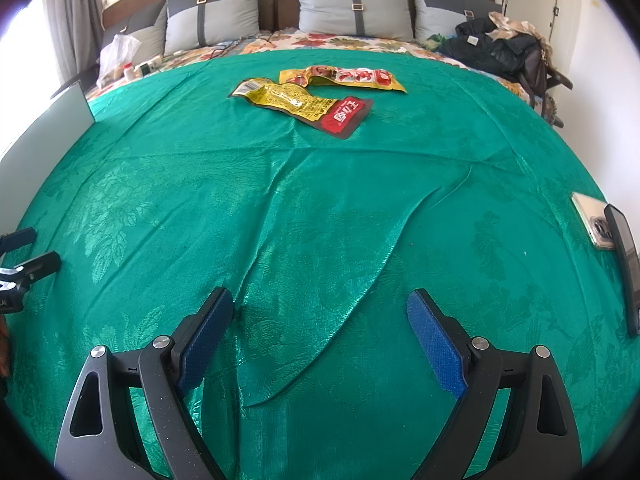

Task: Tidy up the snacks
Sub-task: 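Move the left gripper to the yellow-and-red pack while the right approaches the cartoon pack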

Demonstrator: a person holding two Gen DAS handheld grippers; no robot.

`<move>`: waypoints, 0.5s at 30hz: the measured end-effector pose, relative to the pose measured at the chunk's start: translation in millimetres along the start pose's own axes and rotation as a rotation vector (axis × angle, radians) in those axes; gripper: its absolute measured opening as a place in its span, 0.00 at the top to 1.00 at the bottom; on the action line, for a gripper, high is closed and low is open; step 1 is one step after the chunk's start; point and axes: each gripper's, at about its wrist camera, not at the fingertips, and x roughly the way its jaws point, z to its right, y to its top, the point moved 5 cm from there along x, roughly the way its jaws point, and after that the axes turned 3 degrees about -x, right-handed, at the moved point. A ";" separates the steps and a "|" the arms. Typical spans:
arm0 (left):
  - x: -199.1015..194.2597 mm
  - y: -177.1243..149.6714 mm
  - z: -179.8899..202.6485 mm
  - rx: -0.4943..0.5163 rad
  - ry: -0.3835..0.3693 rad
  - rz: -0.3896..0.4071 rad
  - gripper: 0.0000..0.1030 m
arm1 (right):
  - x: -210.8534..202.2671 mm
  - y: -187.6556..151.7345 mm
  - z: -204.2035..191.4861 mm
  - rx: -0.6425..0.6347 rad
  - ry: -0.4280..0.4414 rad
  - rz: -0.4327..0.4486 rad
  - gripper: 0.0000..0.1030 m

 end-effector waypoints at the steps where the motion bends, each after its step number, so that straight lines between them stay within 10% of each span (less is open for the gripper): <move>1: -0.1 0.0 -0.1 0.000 0.000 0.000 0.00 | 1.9 3.9 -0.9 -0.040 0.020 -0.031 0.09; 7: 0.0 0.0 0.0 0.000 0.000 0.000 0.00 | 6.0 90.0 9.2 -0.225 0.035 0.005 0.11; 15: 0.1 0.2 0.0 0.000 0.000 0.000 0.00 | 97.1 152.6 -27.2 -0.513 0.050 -0.193 0.11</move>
